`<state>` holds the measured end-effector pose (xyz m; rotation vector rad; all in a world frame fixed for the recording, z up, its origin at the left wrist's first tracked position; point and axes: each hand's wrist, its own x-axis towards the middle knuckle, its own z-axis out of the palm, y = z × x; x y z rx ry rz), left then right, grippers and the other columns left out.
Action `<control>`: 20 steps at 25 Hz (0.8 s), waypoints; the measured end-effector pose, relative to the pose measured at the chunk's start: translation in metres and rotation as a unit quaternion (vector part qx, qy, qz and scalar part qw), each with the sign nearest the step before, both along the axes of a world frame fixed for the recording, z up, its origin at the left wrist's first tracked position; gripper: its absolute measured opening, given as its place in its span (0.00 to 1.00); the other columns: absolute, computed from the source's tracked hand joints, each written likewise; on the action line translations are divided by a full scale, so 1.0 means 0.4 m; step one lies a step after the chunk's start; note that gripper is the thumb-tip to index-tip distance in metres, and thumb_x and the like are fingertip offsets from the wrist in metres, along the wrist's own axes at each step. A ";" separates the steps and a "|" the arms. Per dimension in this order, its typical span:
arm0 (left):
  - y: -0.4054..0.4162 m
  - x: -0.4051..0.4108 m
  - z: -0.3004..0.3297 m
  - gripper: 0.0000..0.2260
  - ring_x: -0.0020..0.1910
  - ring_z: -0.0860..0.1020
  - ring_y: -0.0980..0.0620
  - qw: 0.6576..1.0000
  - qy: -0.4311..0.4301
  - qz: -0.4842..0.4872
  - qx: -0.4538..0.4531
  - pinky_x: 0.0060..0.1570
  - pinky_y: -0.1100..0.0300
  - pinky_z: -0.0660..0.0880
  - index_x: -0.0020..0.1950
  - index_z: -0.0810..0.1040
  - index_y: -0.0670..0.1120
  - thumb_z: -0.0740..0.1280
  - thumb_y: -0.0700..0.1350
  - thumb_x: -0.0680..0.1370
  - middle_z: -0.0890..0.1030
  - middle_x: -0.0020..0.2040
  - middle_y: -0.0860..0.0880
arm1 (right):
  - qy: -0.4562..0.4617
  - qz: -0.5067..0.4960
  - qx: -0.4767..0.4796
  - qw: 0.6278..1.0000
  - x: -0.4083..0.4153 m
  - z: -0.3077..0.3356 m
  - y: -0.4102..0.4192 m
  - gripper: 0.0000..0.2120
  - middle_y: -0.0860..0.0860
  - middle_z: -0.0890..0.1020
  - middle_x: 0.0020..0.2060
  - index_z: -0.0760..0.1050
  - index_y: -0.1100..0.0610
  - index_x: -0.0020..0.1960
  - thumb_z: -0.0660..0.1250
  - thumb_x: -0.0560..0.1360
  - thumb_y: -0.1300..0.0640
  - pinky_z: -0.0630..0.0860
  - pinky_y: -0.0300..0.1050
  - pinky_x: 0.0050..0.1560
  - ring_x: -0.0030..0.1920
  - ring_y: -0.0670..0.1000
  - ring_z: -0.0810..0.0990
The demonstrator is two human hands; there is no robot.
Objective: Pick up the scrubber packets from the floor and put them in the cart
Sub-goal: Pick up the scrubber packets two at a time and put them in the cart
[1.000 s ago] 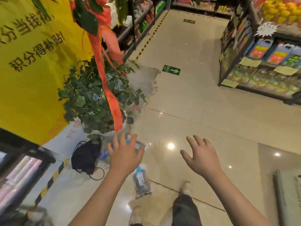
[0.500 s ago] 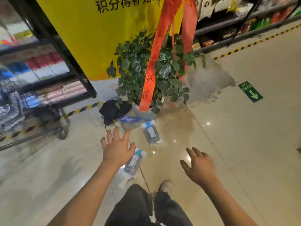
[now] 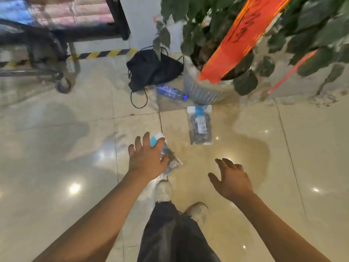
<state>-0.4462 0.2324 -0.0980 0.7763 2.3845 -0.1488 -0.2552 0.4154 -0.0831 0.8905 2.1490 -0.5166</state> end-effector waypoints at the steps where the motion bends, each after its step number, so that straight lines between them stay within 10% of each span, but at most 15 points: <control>1: -0.006 0.000 -0.138 0.26 0.79 0.57 0.36 1.000 -0.013 0.003 -0.015 0.74 0.40 0.59 0.80 0.60 0.59 0.57 0.61 0.82 0.55 0.82 0.43 | -0.006 0.008 -0.005 1.000 -0.032 -0.147 0.019 0.32 0.51 0.67 0.80 0.61 0.50 0.82 0.60 0.82 0.38 0.72 0.57 0.71 0.75 0.63 0.69; 5: -0.046 0.052 -0.593 0.25 0.72 0.68 0.37 0.994 -0.092 0.034 -0.038 0.70 0.43 0.66 0.79 0.61 0.63 0.56 0.61 0.81 0.59 0.80 0.44 | 0.023 0.007 0.006 1.000 -0.173 -0.660 0.117 0.31 0.59 0.69 0.78 0.63 0.53 0.81 0.63 0.82 0.41 0.69 0.57 0.74 0.76 0.63 0.69; 8: -0.085 0.124 -0.875 0.26 0.71 0.68 0.34 0.980 -0.176 0.076 -0.060 0.69 0.40 0.66 0.79 0.54 0.67 0.59 0.60 0.82 0.48 0.83 0.45 | 0.027 -0.052 0.057 0.997 -0.260 -0.949 0.169 0.31 0.59 0.52 0.84 0.54 0.45 0.84 0.59 0.84 0.43 0.63 0.62 0.77 0.79 0.69 0.61; 13: -0.158 0.174 -1.001 0.32 0.78 0.58 0.33 0.984 -0.166 0.047 -0.038 0.70 0.37 0.66 0.81 0.49 0.68 0.62 0.59 0.82 0.33 0.83 0.49 | 0.036 -0.066 0.080 0.994 -0.159 -1.063 0.091 0.33 0.58 0.48 0.84 0.53 0.39 0.82 0.60 0.80 0.35 0.69 0.66 0.69 0.71 0.72 0.66; 17: -0.175 0.140 -0.989 0.23 0.77 0.62 0.37 0.970 -0.180 0.147 0.073 0.75 0.44 0.64 0.73 0.74 0.56 0.68 0.57 0.78 0.52 0.83 0.44 | 0.065 -0.206 0.085 0.973 -0.058 -1.033 -0.010 0.27 0.59 0.65 0.73 0.65 0.49 0.73 0.63 0.80 0.37 0.70 0.65 0.66 0.65 0.71 0.72; 20: -0.150 0.105 -1.033 0.28 0.65 0.75 0.42 0.891 -0.139 0.408 0.147 0.65 0.51 0.73 0.69 0.74 0.44 0.76 0.54 0.74 0.72 0.67 0.45 | 0.039 -0.437 0.084 0.895 -0.061 -1.084 0.036 0.41 0.61 0.70 0.69 0.63 0.55 0.74 0.72 0.72 0.34 0.75 0.63 0.66 0.66 0.69 0.74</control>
